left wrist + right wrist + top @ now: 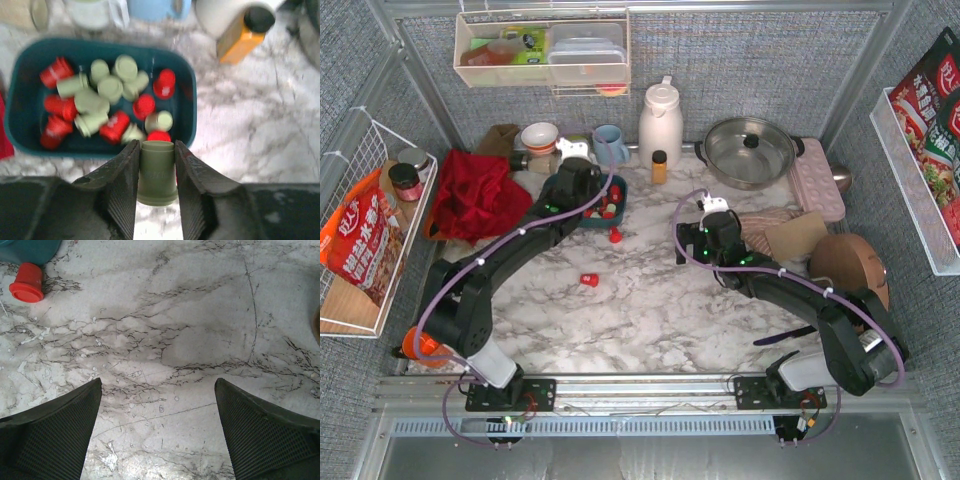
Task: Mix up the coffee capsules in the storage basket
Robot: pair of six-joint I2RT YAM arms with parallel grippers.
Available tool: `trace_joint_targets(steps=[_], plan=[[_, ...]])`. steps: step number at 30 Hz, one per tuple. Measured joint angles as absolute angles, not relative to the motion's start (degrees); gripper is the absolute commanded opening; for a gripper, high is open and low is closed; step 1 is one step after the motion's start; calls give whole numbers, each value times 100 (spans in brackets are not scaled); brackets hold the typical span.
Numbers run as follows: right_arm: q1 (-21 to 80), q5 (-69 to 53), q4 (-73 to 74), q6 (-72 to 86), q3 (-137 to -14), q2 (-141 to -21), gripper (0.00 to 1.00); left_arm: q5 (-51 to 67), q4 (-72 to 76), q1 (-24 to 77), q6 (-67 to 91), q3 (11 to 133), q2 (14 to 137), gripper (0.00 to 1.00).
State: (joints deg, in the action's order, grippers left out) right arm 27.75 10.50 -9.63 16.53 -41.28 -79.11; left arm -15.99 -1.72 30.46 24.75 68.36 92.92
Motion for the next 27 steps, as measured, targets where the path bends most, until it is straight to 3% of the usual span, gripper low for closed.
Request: trace_joint_targets(steps=[4, 7, 8, 14, 27], plan=[[2777, 1070, -963, 1645, -4128, -7918, 99, -1815, 207, 2884, 2161, 7360, 9743, 54], [2777, 1122, -952, 1610, -4128, -7905, 99, -1981, 272, 2755, 1990, 7596, 10210, 76], [2777, 1144, -947, 1601, -4128, -7894, 99, -2051, 272, 2744, 1973, 7605, 10307, 79], [2777, 1173, -945, 1570, -4128, -7878, 99, -2268, 202, 2759, 1957, 7271, 10079, 76], [2801, 1140, -945, 1579, -4171, -8036, 99, -1271, -1179, 3118, 2491, 4899, 7360, 75]])
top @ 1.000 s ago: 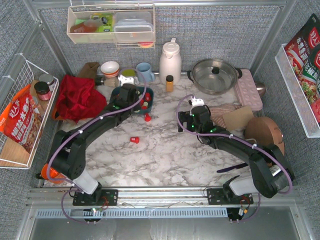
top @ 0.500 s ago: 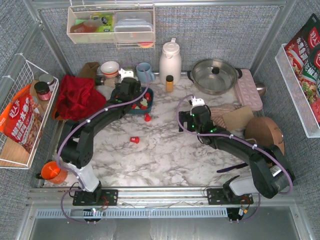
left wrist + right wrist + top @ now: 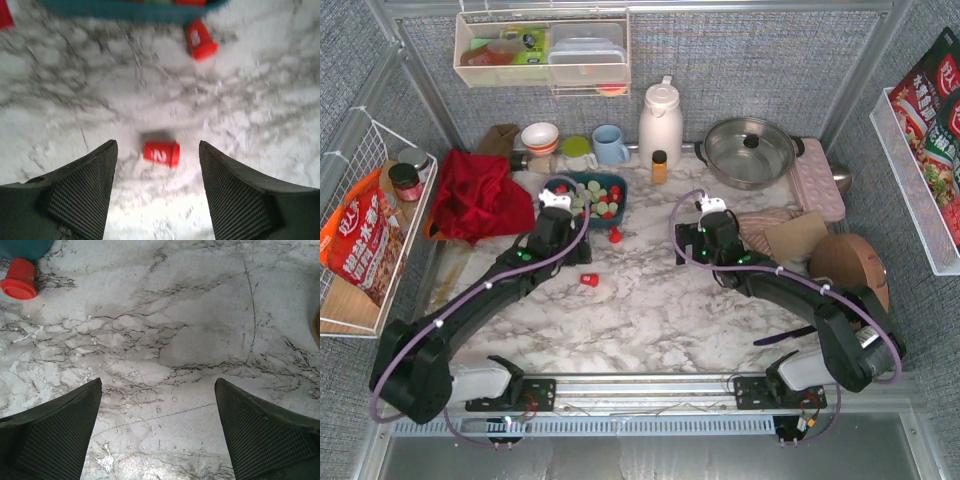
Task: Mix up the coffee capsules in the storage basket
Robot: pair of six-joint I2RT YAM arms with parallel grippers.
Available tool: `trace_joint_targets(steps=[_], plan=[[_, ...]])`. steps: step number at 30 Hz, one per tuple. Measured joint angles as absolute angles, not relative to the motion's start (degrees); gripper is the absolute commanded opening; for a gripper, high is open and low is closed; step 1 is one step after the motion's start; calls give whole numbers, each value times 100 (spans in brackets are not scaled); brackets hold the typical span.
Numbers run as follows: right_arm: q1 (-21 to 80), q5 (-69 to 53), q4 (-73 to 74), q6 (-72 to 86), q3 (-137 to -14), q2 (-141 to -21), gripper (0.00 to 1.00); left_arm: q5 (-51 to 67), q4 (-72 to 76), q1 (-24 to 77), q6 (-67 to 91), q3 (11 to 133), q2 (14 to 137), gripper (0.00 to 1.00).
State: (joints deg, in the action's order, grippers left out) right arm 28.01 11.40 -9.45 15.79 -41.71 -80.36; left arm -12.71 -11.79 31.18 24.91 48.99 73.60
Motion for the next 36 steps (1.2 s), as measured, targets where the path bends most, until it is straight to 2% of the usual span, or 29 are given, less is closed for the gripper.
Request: trace_joint_targets(steps=[10, 11, 12, 13, 20, 25, 28, 32, 36], plan=[[2803, 1127, -945, 1577, -4191, -8095, 99, -513, -1747, 3409, 3223, 3745, 6311, 80], [2803, 1125, -945, 1577, -4191, -8108, 99, -438, -1737, 3441, 3267, 3658, 6307, 82], [2803, 1127, -945, 1575, -4193, -8114, 99, -425, -1717, 3459, 3299, 3601, 6307, 93], [2803, 1127, -945, 1575, -4193, -8123, 99, -408, -1675, 3470, 3306, 3533, 6316, 99], [2810, 1103, -941, 1566, -4244, -8169, 99, -397, -1100, 3472, 3153, 3332, 6759, 99], [2810, 1063, -939, 1544, -4248, -8189, 99, -447, -611, 3474, 2856, 3336, 7312, 90], [2812, 1046, -939, 1527, -4254, -8189, 99, -548, -355, 3474, 2679, 3336, 7607, 81], [2812, 1046, -939, 1507, -4254, -8191, 99, -711, -75, 3474, 2473, 3321, 7856, 63], [2812, 1046, -934, 1507, -4265, -8217, 99, -834, 224, 3474, 2281, 3201, 7896, 61]])
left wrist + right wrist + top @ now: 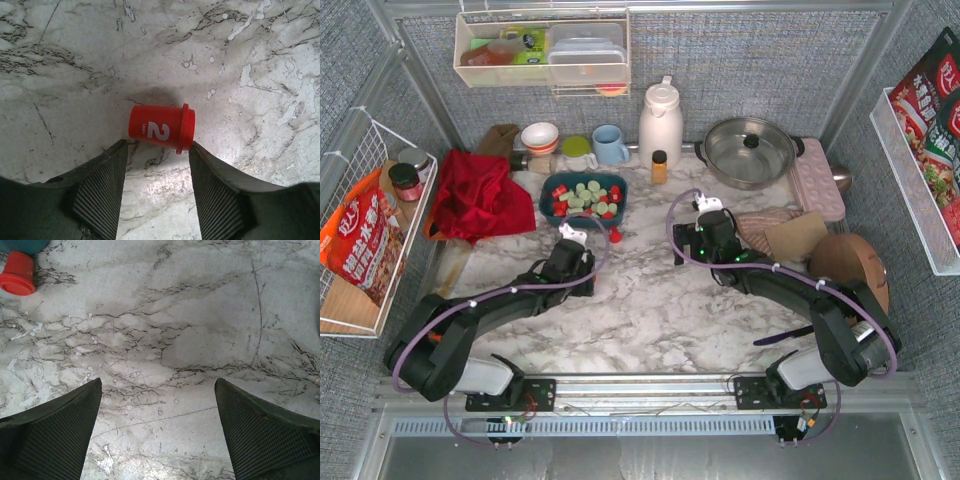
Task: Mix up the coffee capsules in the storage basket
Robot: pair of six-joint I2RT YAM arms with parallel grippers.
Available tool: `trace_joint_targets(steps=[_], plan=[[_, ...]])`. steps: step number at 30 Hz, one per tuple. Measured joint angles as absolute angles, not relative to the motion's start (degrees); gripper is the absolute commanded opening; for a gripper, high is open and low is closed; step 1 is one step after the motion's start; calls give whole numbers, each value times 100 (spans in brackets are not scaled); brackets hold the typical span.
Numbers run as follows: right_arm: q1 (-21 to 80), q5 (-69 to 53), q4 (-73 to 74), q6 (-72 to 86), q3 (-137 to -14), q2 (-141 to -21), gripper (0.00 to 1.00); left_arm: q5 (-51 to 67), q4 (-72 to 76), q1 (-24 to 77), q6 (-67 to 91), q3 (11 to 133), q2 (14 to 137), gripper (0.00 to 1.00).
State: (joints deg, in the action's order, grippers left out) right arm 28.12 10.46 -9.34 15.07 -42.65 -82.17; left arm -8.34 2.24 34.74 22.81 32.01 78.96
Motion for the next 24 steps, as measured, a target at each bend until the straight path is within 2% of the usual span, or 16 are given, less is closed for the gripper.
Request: trace_joint_targets(steps=[5, 10, 15, 21, 24], plan=[[2812, 1041, -930, 1507, -4278, -8250, 99, -917, 502, 3474, 2156, 3122, 7968, 64], [2812, 1022, -921, 1505, -4313, -8287, 99, -1046, 648, 3474, 2084, 3127, 8143, 72], [2812, 1020, -921, 1503, -4318, -8298, 99, -1144, 768, 3465, 1970, 3181, 8274, 71], [2812, 1002, -921, 1503, -4320, -8307, 99, -1072, 996, 3435, 1767, 3267, 8482, 66], [2812, 1002, -921, 1498, -4320, -8309, 99, -987, 1162, 3433, 1719, 3326, 8613, 50]])
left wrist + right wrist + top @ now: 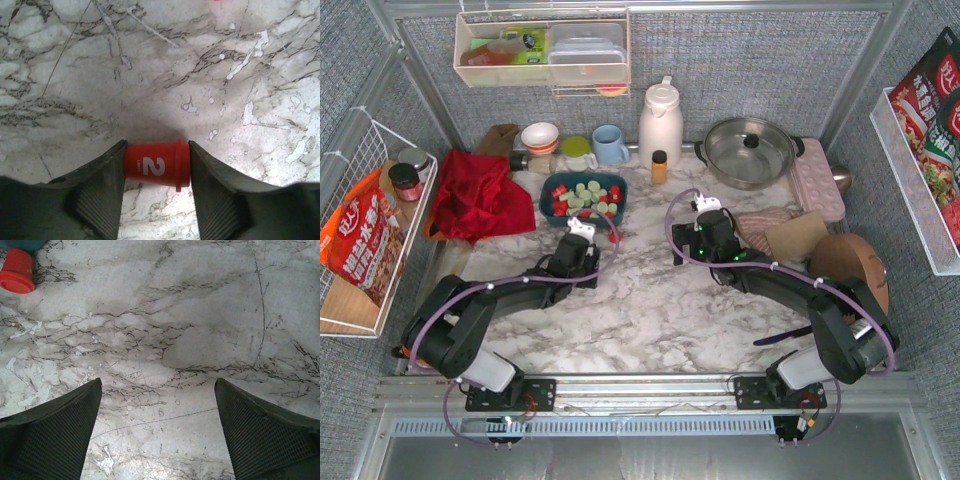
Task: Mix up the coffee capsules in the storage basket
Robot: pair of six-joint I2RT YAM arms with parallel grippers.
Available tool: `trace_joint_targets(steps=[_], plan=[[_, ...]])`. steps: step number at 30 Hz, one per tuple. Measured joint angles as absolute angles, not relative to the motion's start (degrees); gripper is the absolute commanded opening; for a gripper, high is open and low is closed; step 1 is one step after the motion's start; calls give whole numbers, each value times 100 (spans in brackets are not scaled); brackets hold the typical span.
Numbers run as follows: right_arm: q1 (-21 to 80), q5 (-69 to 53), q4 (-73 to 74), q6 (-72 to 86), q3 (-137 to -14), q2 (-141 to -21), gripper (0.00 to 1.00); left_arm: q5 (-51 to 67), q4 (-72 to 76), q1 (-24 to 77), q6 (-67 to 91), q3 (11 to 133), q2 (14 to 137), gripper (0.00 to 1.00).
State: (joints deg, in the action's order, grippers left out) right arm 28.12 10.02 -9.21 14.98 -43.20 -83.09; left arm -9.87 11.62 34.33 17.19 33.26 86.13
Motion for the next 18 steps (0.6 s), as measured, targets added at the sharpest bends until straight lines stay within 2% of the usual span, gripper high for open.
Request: trace_joint_targets(steps=[2, 6, 13, 18], plan=[[2812, 1002, -921, 1483, -4322, -8309, 99, -908, 1243, 3430, 1697, 3378, 8696, 43], [2812, 1000, -895, 1483, -4359, -8329, 99, -744, 1164, 3430, 1747, 3498, 8733, 37], [2812, 1000, -858, 1481, -4379, -8423, 99, -943, 823, 3232, 1800, 4156, 8399, 37], [2812, 982, -825, 1483, -4383, -8517, 99, -1044, 829, 2626, 1627, 5411, 8919, 39]])
